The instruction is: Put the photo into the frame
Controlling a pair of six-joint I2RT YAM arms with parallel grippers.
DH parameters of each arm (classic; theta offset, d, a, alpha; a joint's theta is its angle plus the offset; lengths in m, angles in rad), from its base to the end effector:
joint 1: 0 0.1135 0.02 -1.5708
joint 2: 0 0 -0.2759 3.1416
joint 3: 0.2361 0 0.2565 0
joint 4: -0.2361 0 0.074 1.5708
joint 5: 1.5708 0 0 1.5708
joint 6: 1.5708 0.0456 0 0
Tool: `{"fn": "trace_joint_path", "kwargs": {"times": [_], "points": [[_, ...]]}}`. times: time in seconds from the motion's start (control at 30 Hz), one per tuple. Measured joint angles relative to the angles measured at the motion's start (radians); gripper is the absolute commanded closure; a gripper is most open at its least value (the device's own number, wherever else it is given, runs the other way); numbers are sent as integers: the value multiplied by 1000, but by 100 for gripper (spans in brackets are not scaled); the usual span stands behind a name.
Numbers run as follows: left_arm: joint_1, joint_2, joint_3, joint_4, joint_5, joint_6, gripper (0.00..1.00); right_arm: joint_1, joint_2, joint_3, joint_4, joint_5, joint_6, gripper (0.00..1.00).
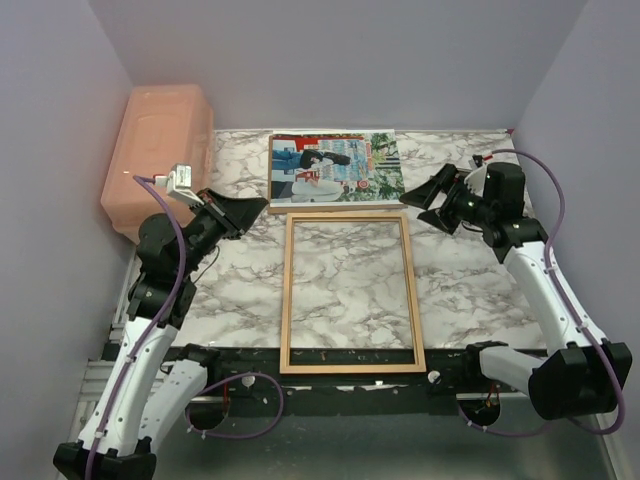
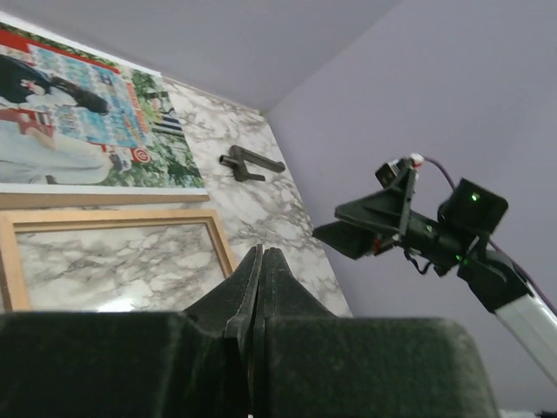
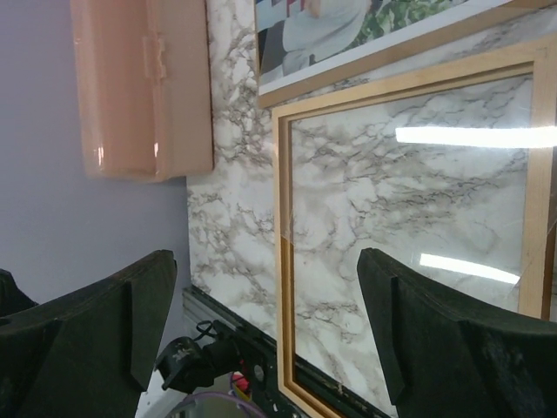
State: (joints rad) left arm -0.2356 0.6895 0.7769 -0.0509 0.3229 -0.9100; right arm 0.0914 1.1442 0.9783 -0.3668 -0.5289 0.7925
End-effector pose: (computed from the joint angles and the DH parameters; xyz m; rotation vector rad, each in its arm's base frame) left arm 0.1595 -0.0532 0.3748 -0.2796 1.6301 -1.1399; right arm 0.2562 0.0466 0.3251 0.4331 2.1691 1.0692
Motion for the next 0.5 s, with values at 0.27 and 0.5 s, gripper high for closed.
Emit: {"fn": "trace_joint_path", "kwargs": {"times": [0.27, 0.5], "points": [[0, 23, 82, -95, 122, 33, 49, 0, 71, 70, 14, -87, -90, 3], [0, 39, -33, -158, 135, 15, 31, 0, 260, 190, -10, -137, -237, 2]]}}
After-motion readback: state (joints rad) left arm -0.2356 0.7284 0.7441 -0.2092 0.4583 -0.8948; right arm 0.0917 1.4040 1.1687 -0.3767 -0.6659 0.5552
